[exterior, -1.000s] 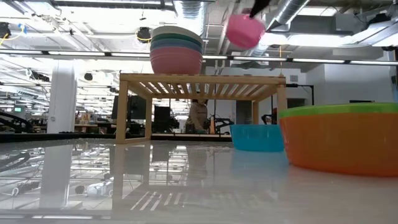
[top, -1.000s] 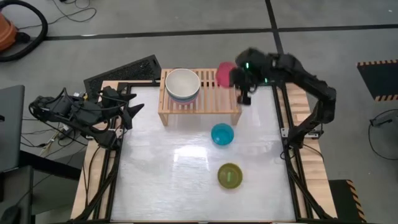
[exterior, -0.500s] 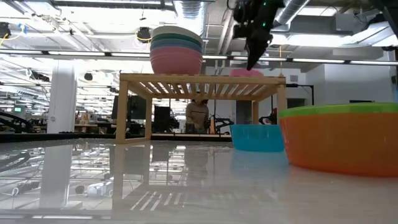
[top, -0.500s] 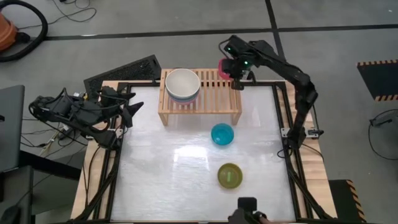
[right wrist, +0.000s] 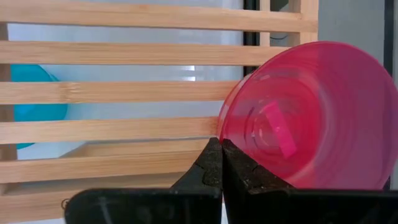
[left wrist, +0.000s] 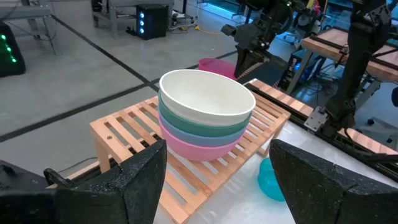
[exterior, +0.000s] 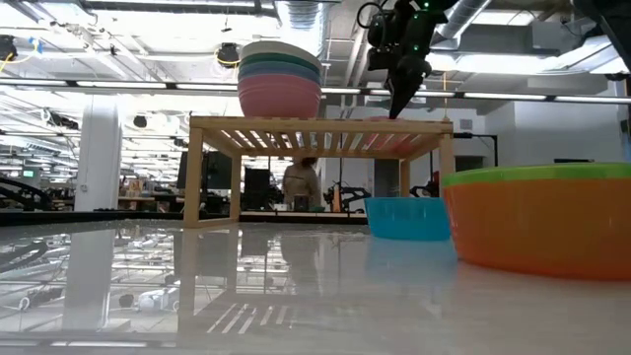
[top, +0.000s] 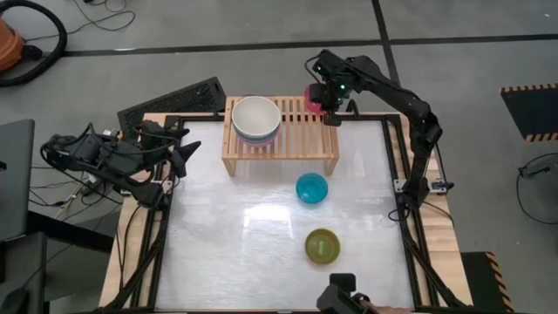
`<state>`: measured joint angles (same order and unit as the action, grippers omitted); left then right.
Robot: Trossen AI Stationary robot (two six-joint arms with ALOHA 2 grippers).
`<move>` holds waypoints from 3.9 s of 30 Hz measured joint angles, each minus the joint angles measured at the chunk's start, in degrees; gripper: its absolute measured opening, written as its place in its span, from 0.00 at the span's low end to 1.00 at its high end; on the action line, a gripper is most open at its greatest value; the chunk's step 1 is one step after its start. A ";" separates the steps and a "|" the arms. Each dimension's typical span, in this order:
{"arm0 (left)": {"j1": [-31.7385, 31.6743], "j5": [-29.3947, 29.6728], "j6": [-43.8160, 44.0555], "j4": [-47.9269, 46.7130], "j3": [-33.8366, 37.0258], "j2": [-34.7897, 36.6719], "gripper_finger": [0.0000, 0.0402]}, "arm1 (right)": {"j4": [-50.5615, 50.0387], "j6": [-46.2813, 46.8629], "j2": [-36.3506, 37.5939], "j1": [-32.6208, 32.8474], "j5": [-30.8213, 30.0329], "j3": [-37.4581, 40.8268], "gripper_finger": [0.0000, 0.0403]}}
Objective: Place and stack bowls onto a shelf
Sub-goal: Put the pink transparent bowl on the shelf, then stack the green transparent bowl on top of the pink transparent bowl on the shelf
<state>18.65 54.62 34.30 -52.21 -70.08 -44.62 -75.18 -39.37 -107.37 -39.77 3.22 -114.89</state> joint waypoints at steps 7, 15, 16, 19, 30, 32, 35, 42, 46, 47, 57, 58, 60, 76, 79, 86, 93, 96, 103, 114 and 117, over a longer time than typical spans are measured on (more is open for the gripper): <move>0.00 0.06 -0.43 0.00 0.00 0.00 0.67 | 0.64 1.26 0.00 -0.02 -0.28 0.00 0.14; 0.00 0.04 -0.83 0.00 0.00 0.02 0.67 | 0.32 1.45 0.00 0.34 -0.56 0.00 0.27; 0.00 0.04 -0.83 0.02 0.00 0.02 0.67 | 0.54 1.44 0.05 0.43 -0.79 0.00 0.28; 0.00 0.04 -0.85 0.00 0.00 0.02 0.67 | 0.48 1.94 1.08 0.91 -1.30 -0.69 0.33; 0.00 -0.16 -1.55 0.02 0.00 0.02 0.67 | -7.19 15.99 8.65 9.37 3.32 -11.07 0.55; 0.00 -0.31 -1.92 0.02 0.00 0.02 0.67 | -10.98 20.35 10.14 14.30 4.33 -11.17 0.54; 0.00 -0.35 -2.34 0.02 0.00 0.04 0.67 | -14.78 29.36 10.79 23.43 4.35 -10.72 0.51; 0.00 -3.75 -3.23 0.00 0.00 0.02 0.67 | -14.02 51.03 11.66 47.22 -0.29 -3.93 0.45; 0.00 -5.59 -3.26 -0.80 0.00 0.04 0.67 | -7.19 61.93 11.45 57.49 -5.25 5.05 0.44; 0.00 -5.77 -3.26 -1.18 0.00 0.04 0.67 | -4.55 64.60 11.45 59.40 -5.71 7.44 0.43; 0.00 -6.42 -3.26 -2.23 0.00 0.00 0.67 | 17.86 77.32 11.37 67.26 -5.95 27.35 0.43; 0.00 -6.48 -3.26 -2.48 0.00 0.00 0.67 | 19.13 77.48 11.41 67.45 -5.66 28.55 0.43; 0.00 -6.65 -3.26 -2.51 0.00 0.00 0.67 | 20.77 77.20 11.41 67.94 -4.63 30.71 0.43; 0.00 -8.40 -3.26 -3.01 0.00 -0.02 0.67 | 37.54 76.26 6.76 70.27 -0.29 40.72 0.43; 0.00 -8.38 -3.26 -3.25 0.00 0.02 0.67 | 37.00 76.43 4.65 70.64 0.19 40.74 0.43; 0.00 -8.38 -3.23 -3.67 0.00 0.02 0.67 | 36.17 75.50 2.95 70.75 0.28 41.03 0.43; 0.01 -8.38 -3.18 -3.80 0.00 0.02 0.67 | 36.01 73.57 2.95 70.02 0.13 41.05 0.43; 0.00 -8.38 -3.17 -3.87 0.00 0.02 0.67 | 36.71 73.39 2.95 70.03 0.09 41.05 0.43; 0.00 -8.38 -3.13 -3.87 0.00 0.02 0.67 | 37.64 73.55 2.95 70.08 0.28 41.05 0.43; 0.00 -8.38 -3.08 -3.89 0.00 0.02 0.67 | 38.16 73.97 2.97 70.12 0.32 41.22 0.43; 0.00 -8.38 -3.06 -3.89 0.00 0.02 0.67 | 38.60 74.05 2.97 70.12 0.90 41.24 0.43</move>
<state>18.65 46.24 31.24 -56.10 -70.08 -44.60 -36.58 34.68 -104.40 30.35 4.13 -73.65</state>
